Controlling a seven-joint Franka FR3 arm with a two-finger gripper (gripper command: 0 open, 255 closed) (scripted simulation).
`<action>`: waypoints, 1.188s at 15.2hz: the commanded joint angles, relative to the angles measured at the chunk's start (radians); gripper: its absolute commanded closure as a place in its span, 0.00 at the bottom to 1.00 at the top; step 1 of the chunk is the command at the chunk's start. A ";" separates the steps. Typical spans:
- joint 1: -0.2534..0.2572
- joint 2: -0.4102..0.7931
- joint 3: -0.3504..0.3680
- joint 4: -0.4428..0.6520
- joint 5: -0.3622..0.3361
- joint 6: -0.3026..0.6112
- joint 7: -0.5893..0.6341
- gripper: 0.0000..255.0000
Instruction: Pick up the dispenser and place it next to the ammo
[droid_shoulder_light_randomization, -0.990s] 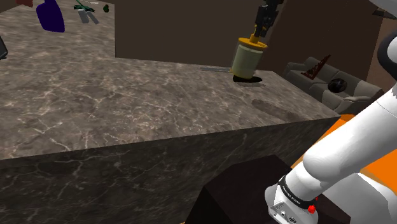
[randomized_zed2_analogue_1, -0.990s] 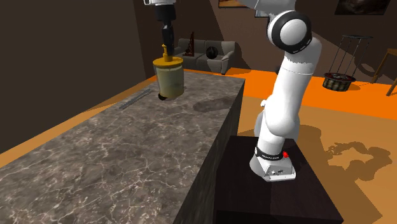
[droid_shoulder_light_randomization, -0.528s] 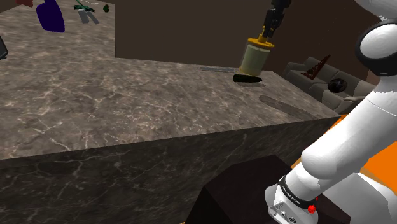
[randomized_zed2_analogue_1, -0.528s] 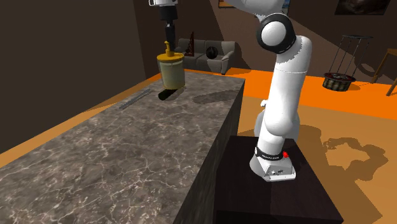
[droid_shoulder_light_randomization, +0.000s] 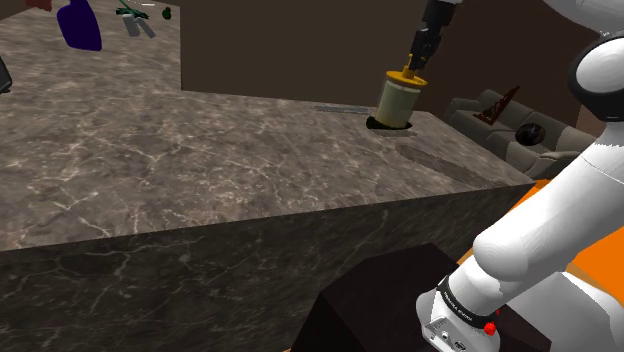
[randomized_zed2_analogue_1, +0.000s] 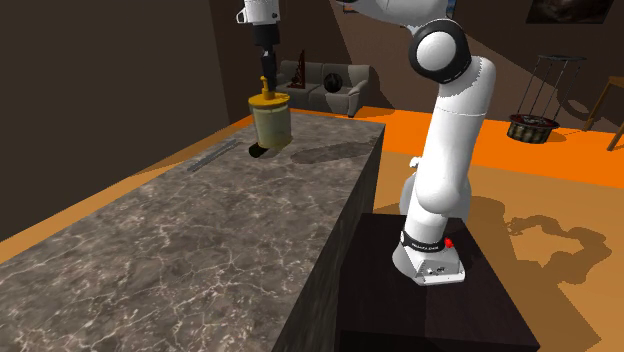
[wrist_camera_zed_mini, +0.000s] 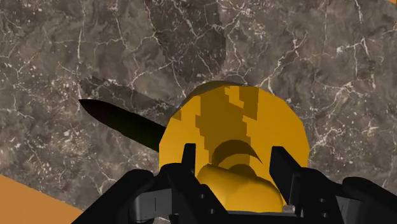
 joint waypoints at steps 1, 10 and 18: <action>0.000 -0.016 0.000 -0.049 0.000 0.035 0.000 1.00; -0.001 -0.064 -0.001 -0.232 0.000 0.169 0.006 1.00; -0.001 -0.072 -0.001 -0.271 0.000 0.200 0.007 1.00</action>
